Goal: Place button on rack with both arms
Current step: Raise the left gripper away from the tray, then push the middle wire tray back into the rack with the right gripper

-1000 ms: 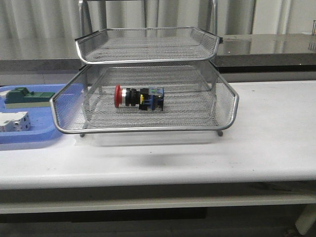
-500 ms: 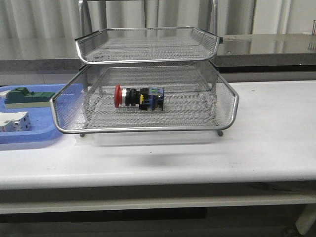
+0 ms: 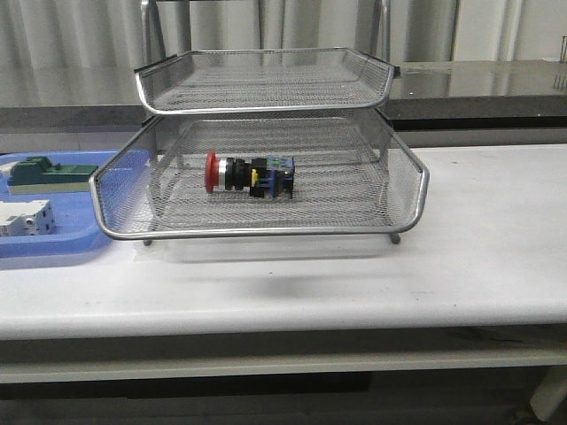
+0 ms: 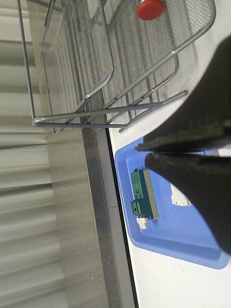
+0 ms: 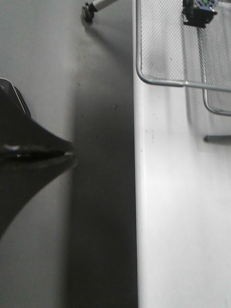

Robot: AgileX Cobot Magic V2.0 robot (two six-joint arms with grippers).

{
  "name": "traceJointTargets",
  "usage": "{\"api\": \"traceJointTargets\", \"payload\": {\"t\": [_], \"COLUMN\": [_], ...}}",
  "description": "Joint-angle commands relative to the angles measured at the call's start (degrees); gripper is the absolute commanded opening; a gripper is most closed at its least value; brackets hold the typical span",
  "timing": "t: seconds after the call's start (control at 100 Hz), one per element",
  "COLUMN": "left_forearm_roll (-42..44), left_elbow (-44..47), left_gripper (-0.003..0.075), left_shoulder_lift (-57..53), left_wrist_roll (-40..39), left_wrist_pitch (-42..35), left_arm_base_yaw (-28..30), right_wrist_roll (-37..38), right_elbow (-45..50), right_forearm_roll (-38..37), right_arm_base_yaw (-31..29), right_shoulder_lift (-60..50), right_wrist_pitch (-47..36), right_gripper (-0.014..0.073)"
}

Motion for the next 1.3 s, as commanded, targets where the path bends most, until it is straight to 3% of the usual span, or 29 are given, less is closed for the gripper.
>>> {"api": "traceJointTargets", "payload": {"t": [0.0, 0.15, 0.41, 0.66, 1.08, 1.29], "left_forearm_roll": [-0.5, -0.5, -0.5, -0.5, -0.5, -0.5], "left_elbow": [-1.6, -1.6, -1.6, -1.6, -1.6, -1.6], "left_gripper": [0.0004, 0.0004, 0.0004, 0.0004, 0.0004, 0.0004], "left_shoulder_lift": [0.4, 0.4, 0.4, 0.4, 0.4, 0.4], "left_wrist_roll": [-0.6, -0.6, -0.6, -0.6, -0.6, -0.6], "left_wrist_pitch": [-5.1, -5.1, -5.1, -5.1, -5.1, -5.1], "left_arm_base_yaw": [0.2, 0.2, 0.2, 0.2, 0.2, 0.2], "right_wrist_roll": [-5.1, -10.1, -10.1, -10.1, -10.1, -10.1], "right_elbow": [-2.0, -2.0, -2.5, -7.7, -16.2, -19.0], "right_forearm_roll": [6.1, 10.5, 10.5, 10.0, 6.2, 3.3], "right_arm_base_yaw": [0.0, 2.4, 13.9, 23.0, 32.0, 33.1], "right_shoulder_lift": [4.3, 11.1, 21.5, 31.4, 44.6, 48.9], "right_wrist_pitch": [-4.7, -7.5, -15.0, -17.0, -18.1, -19.0], "right_gripper": [-0.0066, -0.0066, -0.0066, -0.0066, -0.0066, -0.0066]}}
